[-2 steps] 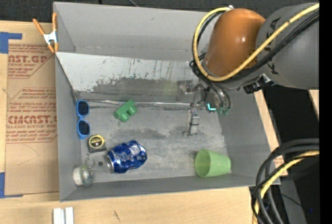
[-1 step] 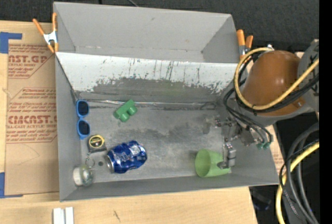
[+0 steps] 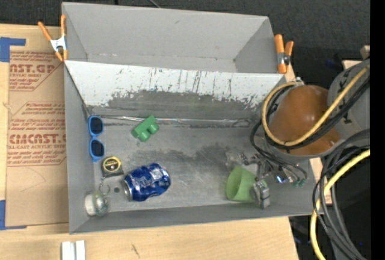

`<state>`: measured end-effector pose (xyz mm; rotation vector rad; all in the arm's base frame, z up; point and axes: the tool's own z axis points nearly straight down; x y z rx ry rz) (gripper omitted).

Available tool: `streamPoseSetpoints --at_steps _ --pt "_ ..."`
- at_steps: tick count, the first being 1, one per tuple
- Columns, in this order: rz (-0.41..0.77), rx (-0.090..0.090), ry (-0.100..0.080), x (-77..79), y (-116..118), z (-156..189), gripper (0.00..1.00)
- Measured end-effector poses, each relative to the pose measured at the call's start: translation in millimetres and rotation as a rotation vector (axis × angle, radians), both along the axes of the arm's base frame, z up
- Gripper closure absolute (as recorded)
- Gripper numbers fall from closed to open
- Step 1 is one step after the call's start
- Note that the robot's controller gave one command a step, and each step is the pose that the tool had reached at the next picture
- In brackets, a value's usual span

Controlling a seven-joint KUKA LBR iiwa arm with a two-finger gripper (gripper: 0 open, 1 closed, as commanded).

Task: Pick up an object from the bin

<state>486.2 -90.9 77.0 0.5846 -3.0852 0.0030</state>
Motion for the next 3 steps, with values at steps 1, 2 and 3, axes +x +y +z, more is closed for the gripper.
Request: streamPoseSetpoints --at_steps 1,2,3 --pt "-0.001 -0.002 -0.001 -0.2 -0.9 1.0 1.00" --pt "-0.004 0.000 -0.013 19.5 -22.9 60.6 1.00" --pt "-0.109 0.003 -0.003 19.1 -34.1 60.0 1.00"
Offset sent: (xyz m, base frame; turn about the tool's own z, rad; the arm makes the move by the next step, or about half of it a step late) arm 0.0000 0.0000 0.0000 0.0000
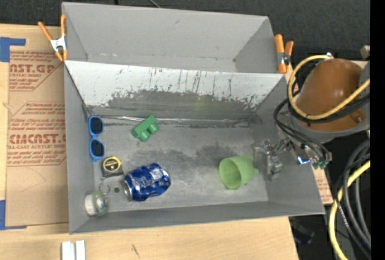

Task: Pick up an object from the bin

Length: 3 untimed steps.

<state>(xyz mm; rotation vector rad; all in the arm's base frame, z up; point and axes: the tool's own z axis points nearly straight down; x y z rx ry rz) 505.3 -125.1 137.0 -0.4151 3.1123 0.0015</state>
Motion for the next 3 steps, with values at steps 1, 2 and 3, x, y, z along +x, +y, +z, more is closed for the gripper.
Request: streamPoseSetpoints --at_steps 1,2,3 --pt "0.000 0.000 0.000 -0.1 0.0 0.0 0.00" --pt "0.274 -0.011 -0.037 3.6 58.8 -56.2 0.00" --pt "0.273 -0.012 -0.037 4.1 57.7 -54.4 1.00"
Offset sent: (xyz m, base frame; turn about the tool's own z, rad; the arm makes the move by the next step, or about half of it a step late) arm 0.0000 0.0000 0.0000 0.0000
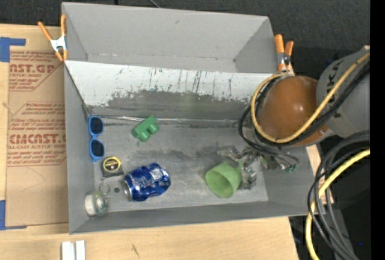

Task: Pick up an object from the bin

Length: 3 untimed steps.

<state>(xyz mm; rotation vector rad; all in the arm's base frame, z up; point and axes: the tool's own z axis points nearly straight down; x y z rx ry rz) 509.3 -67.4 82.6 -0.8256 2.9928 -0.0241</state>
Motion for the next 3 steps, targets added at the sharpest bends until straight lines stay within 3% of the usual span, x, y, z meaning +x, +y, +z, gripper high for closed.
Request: streamPoseSetpoints --at_steps 1,2,3 --pt "0.012 0.005 0.029 16.5 4.3 86.0 1.00" --pt "-0.107 0.009 0.037 33.1 38.0 68.8 1.00" --pt "-0.205 0.014 0.042 58.5 109.3 1.6 1.00"
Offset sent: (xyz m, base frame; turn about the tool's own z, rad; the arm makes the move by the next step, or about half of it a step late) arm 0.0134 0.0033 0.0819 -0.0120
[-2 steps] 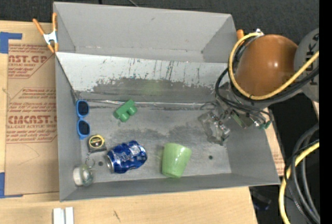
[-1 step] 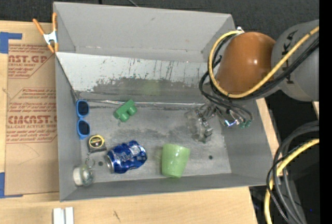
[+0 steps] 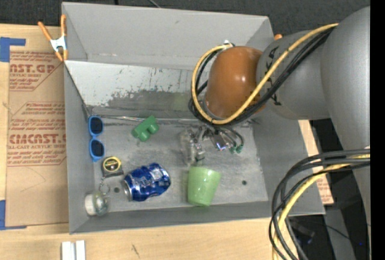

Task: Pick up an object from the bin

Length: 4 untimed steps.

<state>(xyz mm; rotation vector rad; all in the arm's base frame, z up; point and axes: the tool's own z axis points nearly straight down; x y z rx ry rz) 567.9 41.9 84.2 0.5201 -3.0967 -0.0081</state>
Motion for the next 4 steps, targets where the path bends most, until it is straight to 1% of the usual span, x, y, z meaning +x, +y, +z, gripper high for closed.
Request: streamPoseSetpoints --at_steps 1,2,3,4 --pt "-0.004 -0.003 -0.003 0.7 -3.9 2.6 0.00" --pt "0.119 -0.004 -0.005 -75.5 -15.1 -14.4 0.00" --pt "0.295 -0.005 -0.021 -82.9 -67.5 -11.9 0.00" --pt "0.295 -0.003 -0.008 -86.6 -66.9 -14.1 1.00"
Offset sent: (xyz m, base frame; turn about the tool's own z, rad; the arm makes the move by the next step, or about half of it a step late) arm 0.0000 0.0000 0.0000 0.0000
